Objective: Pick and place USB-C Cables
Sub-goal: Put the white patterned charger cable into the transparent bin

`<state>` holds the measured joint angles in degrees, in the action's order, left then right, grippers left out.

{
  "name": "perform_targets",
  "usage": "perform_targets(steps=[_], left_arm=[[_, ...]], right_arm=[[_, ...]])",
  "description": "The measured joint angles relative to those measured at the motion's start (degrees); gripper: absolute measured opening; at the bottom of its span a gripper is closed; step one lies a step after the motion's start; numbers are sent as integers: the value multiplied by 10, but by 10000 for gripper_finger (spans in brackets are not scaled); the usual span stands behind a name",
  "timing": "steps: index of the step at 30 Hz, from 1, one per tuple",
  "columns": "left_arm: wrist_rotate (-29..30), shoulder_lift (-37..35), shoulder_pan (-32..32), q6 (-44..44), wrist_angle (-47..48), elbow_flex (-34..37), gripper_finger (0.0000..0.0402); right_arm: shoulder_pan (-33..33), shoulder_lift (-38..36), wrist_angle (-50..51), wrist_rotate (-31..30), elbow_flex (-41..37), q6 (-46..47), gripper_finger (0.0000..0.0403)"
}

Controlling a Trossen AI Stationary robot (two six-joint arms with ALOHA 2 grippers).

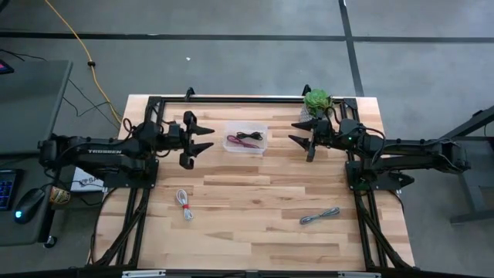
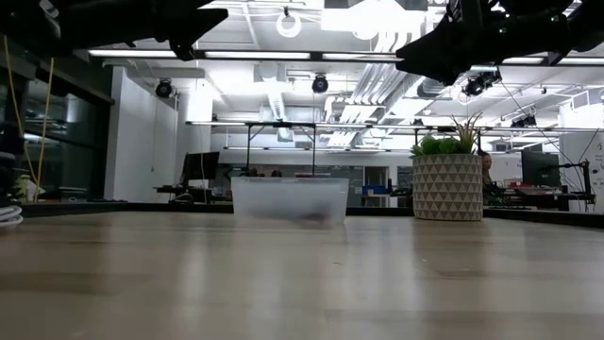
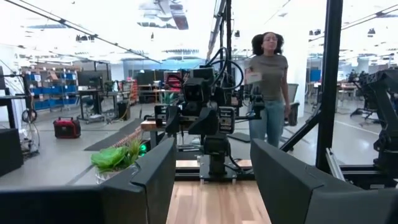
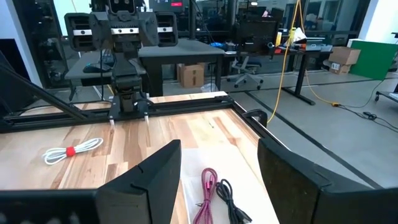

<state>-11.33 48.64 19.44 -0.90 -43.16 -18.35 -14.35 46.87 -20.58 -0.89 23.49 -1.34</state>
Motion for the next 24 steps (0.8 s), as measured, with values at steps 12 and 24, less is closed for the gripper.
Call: perform_targets(steps=[12,24], left_arm=[[0,1,0,-1,1,0,188],[0,1,0,-16,11,0,188]], right_arm=[[0,0,2,0,0,11,204],[0,0,2,0,0,14,204]])
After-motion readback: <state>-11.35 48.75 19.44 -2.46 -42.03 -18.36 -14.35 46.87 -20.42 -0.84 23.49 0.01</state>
